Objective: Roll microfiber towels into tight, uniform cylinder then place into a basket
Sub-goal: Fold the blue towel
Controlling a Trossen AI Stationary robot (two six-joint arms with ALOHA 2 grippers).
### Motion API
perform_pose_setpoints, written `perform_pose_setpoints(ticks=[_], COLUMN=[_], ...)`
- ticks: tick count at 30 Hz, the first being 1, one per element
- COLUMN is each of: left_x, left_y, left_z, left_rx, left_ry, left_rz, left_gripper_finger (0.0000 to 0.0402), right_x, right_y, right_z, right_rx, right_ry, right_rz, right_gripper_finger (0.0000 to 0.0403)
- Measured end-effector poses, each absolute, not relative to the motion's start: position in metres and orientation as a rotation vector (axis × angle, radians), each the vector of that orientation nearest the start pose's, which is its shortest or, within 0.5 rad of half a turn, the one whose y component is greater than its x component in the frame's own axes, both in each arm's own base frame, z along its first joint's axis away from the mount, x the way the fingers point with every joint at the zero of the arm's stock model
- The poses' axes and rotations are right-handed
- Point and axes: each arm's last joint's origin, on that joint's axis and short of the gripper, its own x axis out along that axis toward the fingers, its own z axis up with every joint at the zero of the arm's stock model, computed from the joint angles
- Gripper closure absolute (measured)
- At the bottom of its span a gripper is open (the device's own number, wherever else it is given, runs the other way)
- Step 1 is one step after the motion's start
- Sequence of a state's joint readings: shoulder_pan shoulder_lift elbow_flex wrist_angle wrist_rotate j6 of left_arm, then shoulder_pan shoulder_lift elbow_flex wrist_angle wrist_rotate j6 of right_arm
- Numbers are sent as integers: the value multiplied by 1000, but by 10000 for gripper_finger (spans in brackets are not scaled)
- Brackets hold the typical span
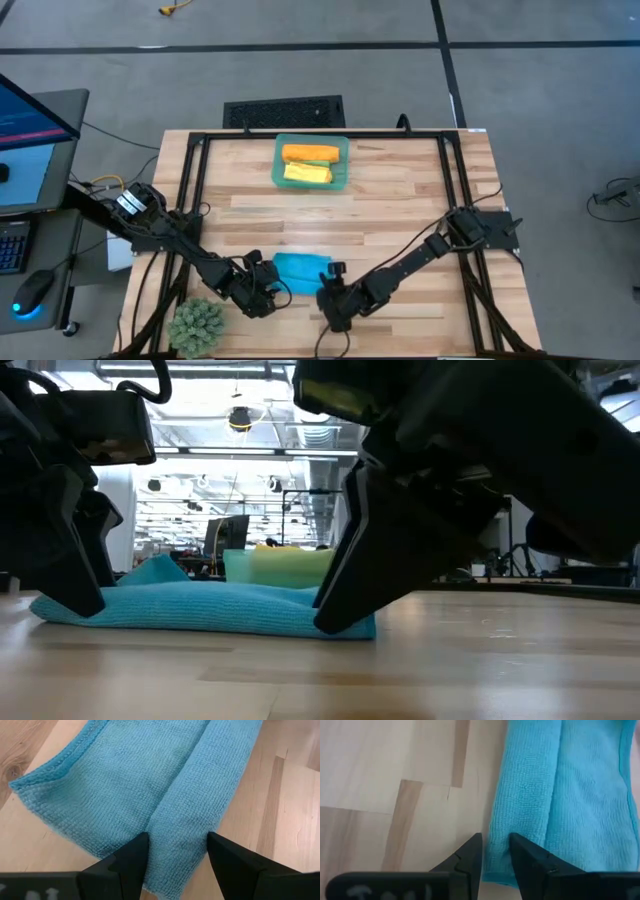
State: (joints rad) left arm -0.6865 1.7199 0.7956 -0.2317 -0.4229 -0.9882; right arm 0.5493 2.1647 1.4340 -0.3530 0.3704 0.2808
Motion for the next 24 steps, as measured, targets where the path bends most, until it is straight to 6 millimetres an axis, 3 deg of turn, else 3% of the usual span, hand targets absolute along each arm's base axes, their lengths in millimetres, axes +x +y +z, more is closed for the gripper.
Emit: perform_pose_setpoints(ticks=[8,14,20,24], left_x=[234,234,234,234], left_y=[-176,-176,-176,-176], left_z=[119,119,119,119], left_rx=[-294,-294,-294,-293], left_ry=[966,966,966,967], left_rz=[258,258,258,257], left_gripper_finger=[205,205,205,205], right_x=[381,383,383,385], right_y=[210,207,210,220], right_z=[122,121,123,139], right_rx=[-68,-71,-78,-120], right_ry=[1037,1025,1020,977], right_rz=[104,72,72,107], right_gripper_finger=[247,233,248,270])
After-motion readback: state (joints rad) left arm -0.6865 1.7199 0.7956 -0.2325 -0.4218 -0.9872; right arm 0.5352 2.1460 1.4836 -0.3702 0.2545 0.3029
